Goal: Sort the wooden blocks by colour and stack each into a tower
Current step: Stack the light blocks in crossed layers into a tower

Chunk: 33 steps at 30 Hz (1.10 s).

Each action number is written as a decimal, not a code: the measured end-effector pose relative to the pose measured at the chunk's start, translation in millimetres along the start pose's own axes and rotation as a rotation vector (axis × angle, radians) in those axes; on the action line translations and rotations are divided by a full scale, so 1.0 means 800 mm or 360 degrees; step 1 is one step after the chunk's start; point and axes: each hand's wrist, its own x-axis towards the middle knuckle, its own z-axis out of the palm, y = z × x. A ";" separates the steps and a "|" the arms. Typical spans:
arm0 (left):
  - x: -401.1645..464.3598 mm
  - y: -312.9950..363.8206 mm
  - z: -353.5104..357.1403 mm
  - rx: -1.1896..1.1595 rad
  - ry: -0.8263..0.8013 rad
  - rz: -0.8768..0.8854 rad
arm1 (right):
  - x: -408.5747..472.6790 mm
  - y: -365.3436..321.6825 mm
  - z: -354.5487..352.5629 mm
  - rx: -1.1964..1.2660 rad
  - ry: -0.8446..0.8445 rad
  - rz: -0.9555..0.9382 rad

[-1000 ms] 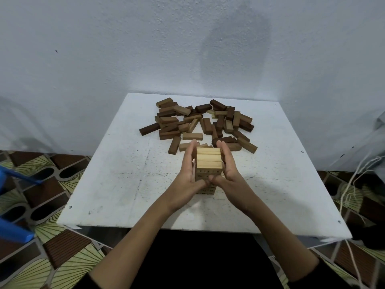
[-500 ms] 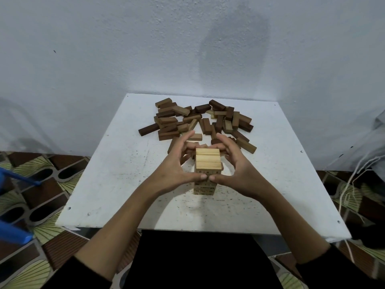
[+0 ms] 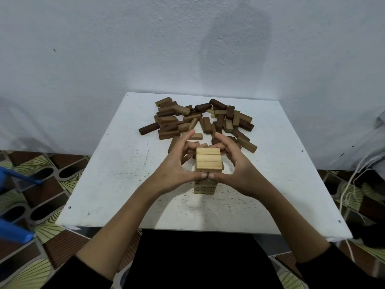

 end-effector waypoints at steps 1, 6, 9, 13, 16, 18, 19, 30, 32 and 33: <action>-0.001 0.000 0.000 -0.0009 -0.0006 0.0006 | 0.000 -0.001 0.000 -0.0002 0.0000 0.0000; -0.006 0.008 -0.009 -0.0088 -0.0021 0.0043 | -0.002 -0.003 -0.010 -0.0002 0.0009 -0.0007; -0.007 0.017 -0.022 -0.0209 0.0038 0.0044 | 0.000 -0.002 -0.025 0.0129 0.0076 0.0037; 0.011 0.019 -0.042 -0.0162 0.0163 0.0037 | 0.024 0.006 -0.050 0.0149 0.0316 0.0070; 0.038 0.001 -0.053 -0.0001 0.0252 -0.0046 | 0.057 0.019 -0.062 0.0018 0.0475 0.0176; 0.062 -0.015 -0.057 0.0199 0.0327 -0.0115 | 0.085 0.031 -0.066 -0.0138 0.0509 0.0223; 0.077 -0.022 -0.058 0.0305 0.0371 -0.0153 | 0.100 0.037 -0.066 -0.0205 0.0486 0.0238; 0.200 -0.055 -0.057 0.1541 0.0186 -0.0272 | 0.245 0.055 -0.033 -0.0752 -0.0211 -0.0036; 0.201 -0.060 -0.060 0.1528 0.0178 -0.0277 | 0.255 0.060 -0.025 -0.0843 -0.0375 -0.0135; 0.203 -0.064 -0.065 0.1509 0.0180 -0.0284 | 0.263 0.066 -0.020 -0.0906 -0.0427 -0.0188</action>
